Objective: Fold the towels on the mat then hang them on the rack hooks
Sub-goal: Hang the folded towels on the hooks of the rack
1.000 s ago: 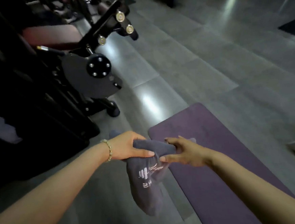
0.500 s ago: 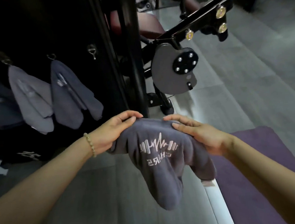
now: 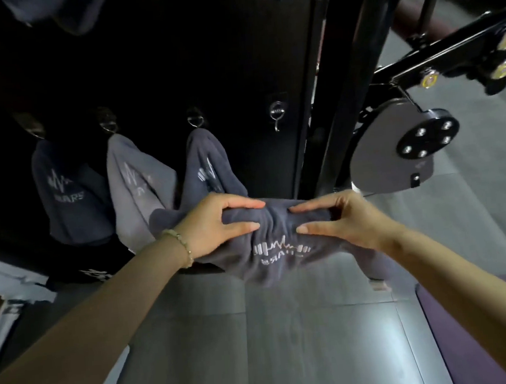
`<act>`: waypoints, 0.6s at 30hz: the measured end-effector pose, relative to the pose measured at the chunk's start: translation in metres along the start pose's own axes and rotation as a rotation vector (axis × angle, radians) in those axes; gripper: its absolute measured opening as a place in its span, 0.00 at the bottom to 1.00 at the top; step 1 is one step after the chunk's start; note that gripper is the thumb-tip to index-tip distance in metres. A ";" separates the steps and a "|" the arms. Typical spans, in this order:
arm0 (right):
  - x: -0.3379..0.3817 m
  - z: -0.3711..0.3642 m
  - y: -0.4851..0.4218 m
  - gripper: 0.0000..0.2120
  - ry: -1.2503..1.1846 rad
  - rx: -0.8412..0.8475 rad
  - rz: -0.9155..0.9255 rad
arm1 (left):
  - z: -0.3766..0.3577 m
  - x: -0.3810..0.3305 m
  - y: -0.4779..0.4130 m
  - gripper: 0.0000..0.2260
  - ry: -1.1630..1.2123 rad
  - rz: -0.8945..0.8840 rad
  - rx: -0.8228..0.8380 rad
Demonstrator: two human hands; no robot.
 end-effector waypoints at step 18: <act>-0.039 0.039 -0.117 0.18 0.417 -0.591 0.125 | 0.018 -0.009 -0.123 0.18 -0.416 -0.222 -0.588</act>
Point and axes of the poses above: each hand's wrist, its own y-axis away from the middle knuckle, its own z-axis out of the back of the hand, x = y × z, the point moved 2 cm from there along -y, towards the middle knuckle, and after that the axes turned 11 degrees about z, right-handed, at the moved point
